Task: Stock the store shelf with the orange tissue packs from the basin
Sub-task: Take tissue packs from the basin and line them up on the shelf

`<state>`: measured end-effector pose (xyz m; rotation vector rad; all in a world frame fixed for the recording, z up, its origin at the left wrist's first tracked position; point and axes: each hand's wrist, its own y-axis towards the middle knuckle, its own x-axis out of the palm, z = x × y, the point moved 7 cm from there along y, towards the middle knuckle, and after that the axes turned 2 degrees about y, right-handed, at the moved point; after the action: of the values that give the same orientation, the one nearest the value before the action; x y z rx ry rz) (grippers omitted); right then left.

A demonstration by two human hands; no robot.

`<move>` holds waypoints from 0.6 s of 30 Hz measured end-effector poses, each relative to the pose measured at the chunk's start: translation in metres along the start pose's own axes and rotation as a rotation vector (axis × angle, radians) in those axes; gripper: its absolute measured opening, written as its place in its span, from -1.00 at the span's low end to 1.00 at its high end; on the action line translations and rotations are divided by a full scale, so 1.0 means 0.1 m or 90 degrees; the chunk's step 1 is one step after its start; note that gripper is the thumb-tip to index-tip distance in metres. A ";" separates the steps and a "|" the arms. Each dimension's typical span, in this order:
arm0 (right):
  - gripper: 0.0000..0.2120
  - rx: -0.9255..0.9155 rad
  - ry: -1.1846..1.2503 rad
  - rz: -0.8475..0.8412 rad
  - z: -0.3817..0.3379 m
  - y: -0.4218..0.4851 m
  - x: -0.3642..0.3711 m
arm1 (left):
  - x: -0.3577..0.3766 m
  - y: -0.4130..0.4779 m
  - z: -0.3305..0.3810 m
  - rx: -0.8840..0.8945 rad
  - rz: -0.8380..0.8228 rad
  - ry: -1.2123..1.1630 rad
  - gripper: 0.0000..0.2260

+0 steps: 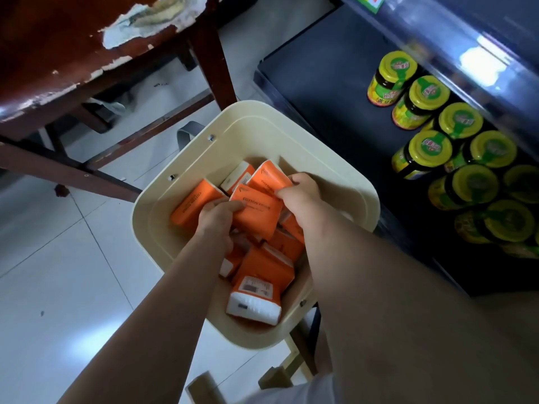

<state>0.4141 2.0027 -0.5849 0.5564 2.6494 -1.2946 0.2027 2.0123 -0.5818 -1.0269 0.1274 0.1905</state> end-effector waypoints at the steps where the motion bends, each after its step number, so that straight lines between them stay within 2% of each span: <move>1: -0.79 -0.018 0.017 0.010 -0.03 -0.04 -0.07 | 0.02 -0.02 0.01 0.016 -0.021 0.005 -0.62; 3: -0.77 -0.059 0.034 0.011 -0.12 -0.15 -0.18 | 0.05 -0.08 0.04 0.044 -0.071 0.016 -0.60; 6: -0.70 -0.122 0.025 0.019 -0.17 -0.35 -0.37 | 0.08 -0.23 0.11 0.093 -0.146 0.038 -0.70; 10: -0.58 -0.178 0.010 0.089 -0.23 -0.68 -0.67 | 0.04 -0.48 0.23 0.149 -0.210 0.028 -0.79; 12: -0.53 -0.214 0.053 0.114 -0.35 -0.84 -0.81 | 0.07 -0.69 0.34 0.170 -0.237 0.002 -0.80; 15: -0.75 -0.287 0.093 0.198 -0.61 -1.14 -1.17 | 0.21 -1.12 0.59 0.222 -0.284 -0.024 -0.84; 18: -0.83 -0.369 0.137 0.267 -0.97 -1.68 -1.55 | 0.37 -1.67 0.87 0.292 -0.366 -0.033 -0.88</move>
<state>0.4954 1.9432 -0.3584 1.1083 2.6725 -0.3445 0.2764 2.0066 -0.4042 -0.5663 -0.1673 -0.3249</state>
